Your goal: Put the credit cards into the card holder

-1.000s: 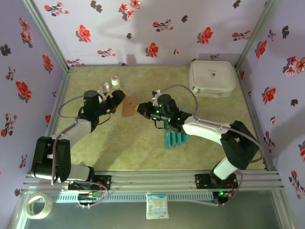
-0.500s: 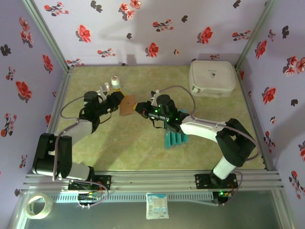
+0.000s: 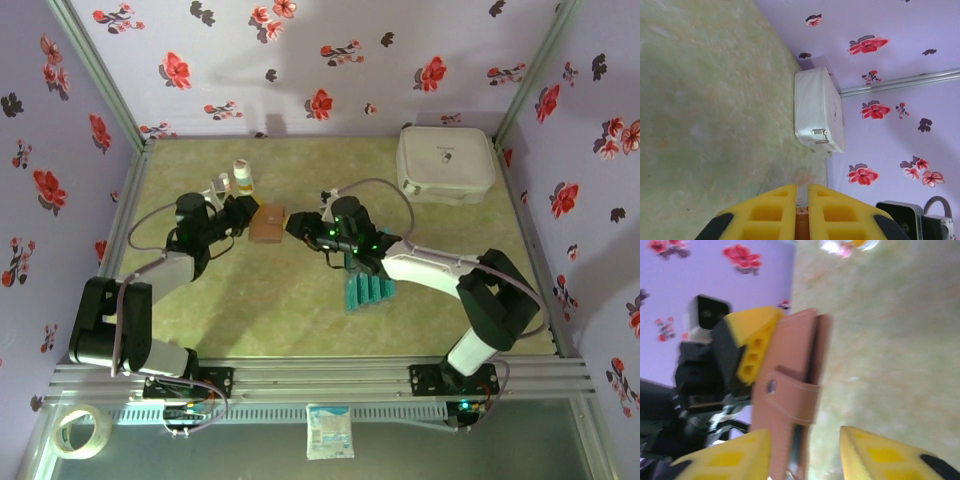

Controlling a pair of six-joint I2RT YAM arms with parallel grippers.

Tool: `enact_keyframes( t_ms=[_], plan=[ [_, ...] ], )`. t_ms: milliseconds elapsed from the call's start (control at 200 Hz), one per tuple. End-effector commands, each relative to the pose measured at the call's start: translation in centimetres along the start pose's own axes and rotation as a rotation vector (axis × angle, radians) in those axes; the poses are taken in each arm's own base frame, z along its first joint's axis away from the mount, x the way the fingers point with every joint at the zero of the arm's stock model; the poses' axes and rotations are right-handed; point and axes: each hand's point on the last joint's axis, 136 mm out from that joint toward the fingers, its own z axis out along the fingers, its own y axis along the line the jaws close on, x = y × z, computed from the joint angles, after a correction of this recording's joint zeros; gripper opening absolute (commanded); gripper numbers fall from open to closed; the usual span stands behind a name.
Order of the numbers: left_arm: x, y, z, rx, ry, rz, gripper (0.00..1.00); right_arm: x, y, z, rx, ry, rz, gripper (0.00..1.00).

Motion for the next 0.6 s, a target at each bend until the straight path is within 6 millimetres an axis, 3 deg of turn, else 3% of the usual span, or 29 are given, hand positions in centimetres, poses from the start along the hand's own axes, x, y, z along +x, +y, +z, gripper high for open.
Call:
enact_keyframes(
  t_ms=[0,130,245,390,595],
  plan=[
    [0.6,-0.5,-0.8,0.000,0.008,0.118,0.03,-1.5,-2.1,-3.8,0.249,-0.029,-0.187,0.49],
    [1.6,0.3,-1.0,-0.060,0.018,0.199,0.03,-2.5,-3.3,-6.5,0.451,-0.014,-0.345,0.55],
    [2.5,0.6,-0.8,-0.084,0.030,0.233,0.03,-3.0,-3.1,-7.1,0.514,0.003,-0.424,0.57],
    [3.5,0.4,-0.3,-0.101,0.053,0.275,0.02,-2.8,-1.7,-6.3,0.522,-0.001,-0.494,0.59],
    [4.2,0.3,-0.2,-0.132,0.060,0.308,0.02,-0.9,-0.7,-3.5,0.536,0.034,-0.588,0.61]
  ],
)
